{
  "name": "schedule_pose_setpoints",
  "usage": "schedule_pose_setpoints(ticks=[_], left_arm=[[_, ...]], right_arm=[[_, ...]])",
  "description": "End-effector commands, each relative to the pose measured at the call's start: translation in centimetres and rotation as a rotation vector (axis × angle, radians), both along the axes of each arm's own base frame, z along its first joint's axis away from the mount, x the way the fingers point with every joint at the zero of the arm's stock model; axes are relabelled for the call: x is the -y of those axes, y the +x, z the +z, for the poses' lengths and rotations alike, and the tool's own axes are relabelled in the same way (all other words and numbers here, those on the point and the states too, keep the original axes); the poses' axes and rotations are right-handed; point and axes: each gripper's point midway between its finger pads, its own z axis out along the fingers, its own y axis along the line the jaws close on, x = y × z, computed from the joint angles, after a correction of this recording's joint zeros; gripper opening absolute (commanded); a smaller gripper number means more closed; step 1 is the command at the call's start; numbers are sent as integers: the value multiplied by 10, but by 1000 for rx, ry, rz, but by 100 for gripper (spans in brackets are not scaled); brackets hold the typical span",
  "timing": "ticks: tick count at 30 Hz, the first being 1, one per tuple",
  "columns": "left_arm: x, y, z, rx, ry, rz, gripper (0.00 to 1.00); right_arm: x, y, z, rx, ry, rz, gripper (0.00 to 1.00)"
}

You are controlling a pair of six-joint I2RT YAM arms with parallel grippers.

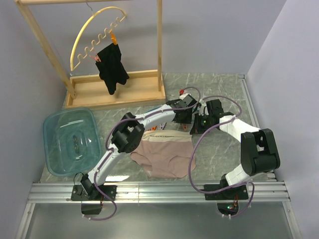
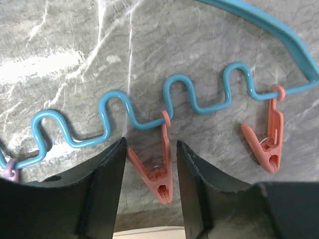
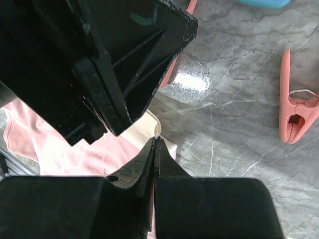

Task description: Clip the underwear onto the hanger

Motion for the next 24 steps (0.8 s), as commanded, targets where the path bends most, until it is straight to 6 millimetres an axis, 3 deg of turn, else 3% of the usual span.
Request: schedule_pose_setpoints(ticks=[1, 9, 13, 15, 19, 22, 24], left_arm=[[-15, -27, -18, -74, 98, -40, 51], [-18, -33, -23, -88, 111, -41, 56], [-17, -30, -28, -87, 116, -44, 50], [-17, -31, -30, -90, 115, -46, 44], [-17, -26, -30, -84, 113, -36, 12], [-10, -14, -18, -55, 80, -36, 0], [2, -5, -2, -27, 25, -42, 0]], right_arm=[[3, 12, 10, 37, -7, -5, 0], [4, 12, 9, 33, -6, -8, 0], [4, 11, 9, 35, -6, -5, 0], [4, 10, 8, 30, -9, -6, 0], [4, 10, 7, 26, -7, -6, 0], [4, 8, 6, 19, -8, -2, 0], [4, 7, 5, 12, -8, -2, 0]])
